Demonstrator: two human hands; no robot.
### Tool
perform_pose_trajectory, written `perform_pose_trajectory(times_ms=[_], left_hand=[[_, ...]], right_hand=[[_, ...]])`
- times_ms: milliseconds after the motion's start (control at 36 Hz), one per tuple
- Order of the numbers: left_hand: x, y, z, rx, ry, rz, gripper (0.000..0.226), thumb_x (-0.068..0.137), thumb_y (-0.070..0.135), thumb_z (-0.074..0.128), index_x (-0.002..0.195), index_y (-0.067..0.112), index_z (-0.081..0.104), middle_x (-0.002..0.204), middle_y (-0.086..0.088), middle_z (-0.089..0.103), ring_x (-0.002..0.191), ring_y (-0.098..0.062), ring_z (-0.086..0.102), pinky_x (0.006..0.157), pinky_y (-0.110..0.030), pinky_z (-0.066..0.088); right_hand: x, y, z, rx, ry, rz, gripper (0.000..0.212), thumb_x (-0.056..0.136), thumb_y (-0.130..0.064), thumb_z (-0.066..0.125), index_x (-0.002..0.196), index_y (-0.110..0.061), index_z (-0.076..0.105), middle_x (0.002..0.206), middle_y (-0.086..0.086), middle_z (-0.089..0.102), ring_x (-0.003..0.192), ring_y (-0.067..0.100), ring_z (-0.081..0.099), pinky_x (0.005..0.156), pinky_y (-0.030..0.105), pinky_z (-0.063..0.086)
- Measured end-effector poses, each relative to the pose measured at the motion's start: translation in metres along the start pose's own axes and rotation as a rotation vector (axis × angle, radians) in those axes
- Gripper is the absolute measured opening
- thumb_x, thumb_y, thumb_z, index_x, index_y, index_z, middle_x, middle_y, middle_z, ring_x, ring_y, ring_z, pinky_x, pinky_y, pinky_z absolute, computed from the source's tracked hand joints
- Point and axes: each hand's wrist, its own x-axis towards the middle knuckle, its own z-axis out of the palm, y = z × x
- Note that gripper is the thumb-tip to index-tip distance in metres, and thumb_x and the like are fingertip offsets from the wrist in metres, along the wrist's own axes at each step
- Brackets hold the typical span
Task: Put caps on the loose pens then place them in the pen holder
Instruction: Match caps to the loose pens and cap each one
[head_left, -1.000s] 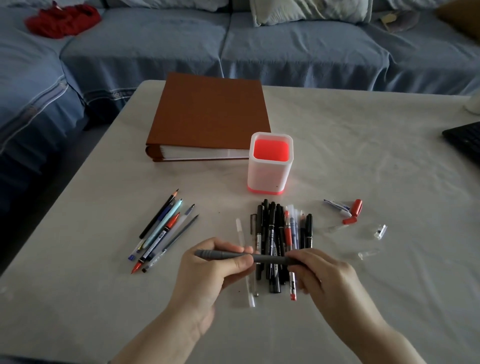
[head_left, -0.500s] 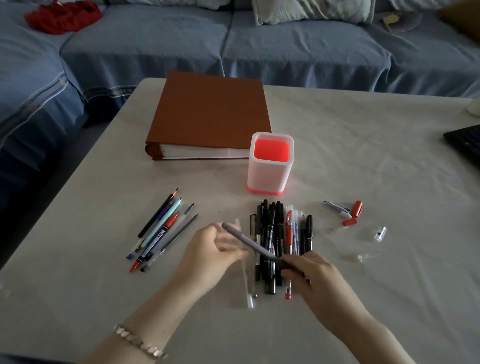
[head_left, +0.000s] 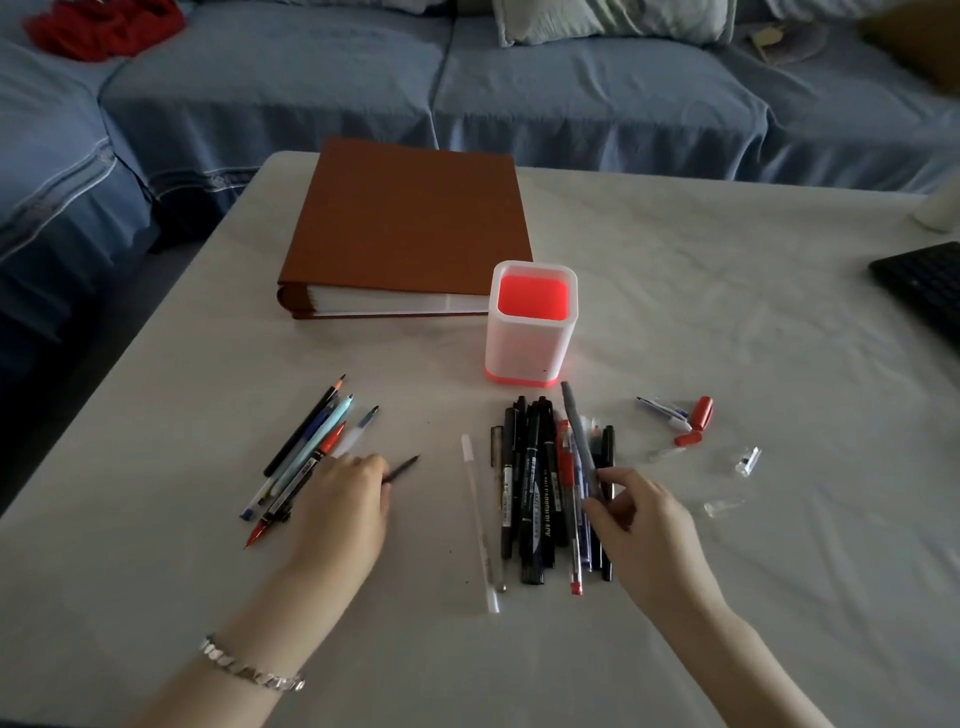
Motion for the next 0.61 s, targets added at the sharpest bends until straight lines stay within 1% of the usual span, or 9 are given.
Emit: perform_pose_trajectory(times_ms=[56, 111, 167, 222, 306, 389, 444, 528, 611], left_hand=[[-0.001, 0.005, 0.001, -0.072, -0.009, 0.034, 0.007, 0.071, 0.003, 0.071, 0.075, 0.004, 0.067, 0.068, -0.011, 0.068, 0.070, -0.034, 0.061, 0.059, -0.037, 0.052], [-0.003, 0.013, -0.002, -0.175, -0.003, 0.024, 0.008, 0.078, 0.009, 0.065, 0.086, 0.007, 0.066, 0.079, -0.006, 0.068, 0.075, -0.027, 0.062, 0.064, -0.034, 0.050], [-0.005, 0.020, -0.005, -0.289, 0.019, 0.014, 0.011, 0.085, 0.014, 0.059, 0.095, 0.010, 0.061, 0.088, -0.003, 0.063, 0.078, -0.021, 0.060, 0.067, -0.029, 0.045], [-0.007, 0.025, -0.008, -0.391, 0.030, 0.023, 0.011, 0.087, 0.014, 0.054, 0.097, 0.011, 0.058, 0.088, -0.002, 0.059, 0.075, -0.018, 0.058, 0.065, -0.024, 0.042], [-0.011, 0.032, -0.012, -0.479, 0.030, 0.038, 0.007, 0.089, 0.017, 0.051, 0.095, 0.018, 0.054, 0.082, 0.004, 0.056, 0.064, -0.010, 0.053, 0.055, -0.013, 0.037], [-0.015, 0.039, -0.016, -0.541, 0.017, 0.059, 0.011, 0.090, 0.019, 0.051, 0.087, 0.030, 0.049, 0.080, 0.008, 0.058, 0.063, -0.011, 0.053, 0.057, -0.016, 0.043], [-0.017, 0.044, -0.017, -0.596, -0.024, 0.052, 0.017, 0.089, 0.021, 0.052, 0.081, 0.035, 0.049, 0.080, 0.010, 0.061, 0.066, -0.007, 0.057, 0.059, -0.018, 0.044], [-0.018, 0.051, -0.017, -0.658, -0.054, 0.037, 0.016, 0.087, 0.019, 0.055, 0.080, 0.034, 0.055, 0.076, 0.011, 0.062, 0.054, 0.000, 0.053, 0.053, -0.013, 0.042], [-0.021, 0.057, -0.017, -0.704, -0.080, 0.024, 0.014, 0.087, 0.018, 0.056, 0.081, 0.030, 0.058, 0.075, 0.004, 0.063, 0.044, -0.006, 0.052, 0.051, -0.016, 0.043]], right_hand=[[-0.002, -0.001, 0.004, -0.010, -0.038, -0.011, 0.026, 0.085, -0.024, 0.060, 0.111, -0.020, 0.058, 0.067, -0.009, 0.049, 0.060, 0.008, 0.047, 0.057, 0.016, 0.040], [-0.004, -0.003, 0.003, -0.021, -0.083, -0.022, 0.028, 0.086, -0.030, 0.059, 0.113, -0.024, 0.056, 0.071, -0.007, 0.055, 0.065, 0.011, 0.051, 0.062, 0.025, 0.045], [-0.005, -0.002, -0.001, -0.020, -0.112, -0.030, 0.025, 0.085, -0.033, 0.059, 0.110, -0.025, 0.059, 0.075, -0.006, 0.060, 0.068, 0.011, 0.054, 0.064, 0.025, 0.045], [-0.003, 0.002, -0.010, -0.002, -0.089, -0.024, 0.018, 0.085, -0.028, 0.060, 0.101, -0.023, 0.065, 0.077, -0.003, 0.064, 0.070, 0.012, 0.057, 0.065, 0.024, 0.044], [0.006, 0.021, -0.029, -0.061, 0.054, -0.033, 0.011, 0.082, -0.014, 0.063, 0.091, -0.016, 0.069, 0.078, -0.002, 0.065, 0.071, 0.018, 0.059, 0.064, 0.021, 0.041], [0.021, 0.048, -0.051, -0.155, 0.147, 0.076, 0.015, 0.081, -0.009, 0.061, 0.094, -0.012, 0.068, 0.081, 0.006, 0.064, 0.069, 0.023, 0.056, 0.065, 0.026, 0.037], [0.031, 0.063, -0.064, -0.194, 0.169, 0.165, 0.020, 0.083, -0.013, 0.059, 0.102, -0.011, 0.065, 0.087, 0.008, 0.061, 0.076, 0.027, 0.056, 0.068, 0.028, 0.038], [0.042, 0.073, -0.076, -0.248, 0.171, 0.255, 0.029, 0.085, -0.021, 0.058, 0.113, -0.014, 0.058, 0.099, 0.013, 0.058, 0.093, 0.033, 0.056, 0.076, 0.034, 0.041], [0.051, 0.075, -0.078, -0.253, 0.098, 0.320, 0.032, 0.083, -0.023, 0.060, 0.114, -0.015, 0.059, 0.105, 0.015, 0.054, 0.097, 0.033, 0.053, 0.077, 0.032, 0.039]])
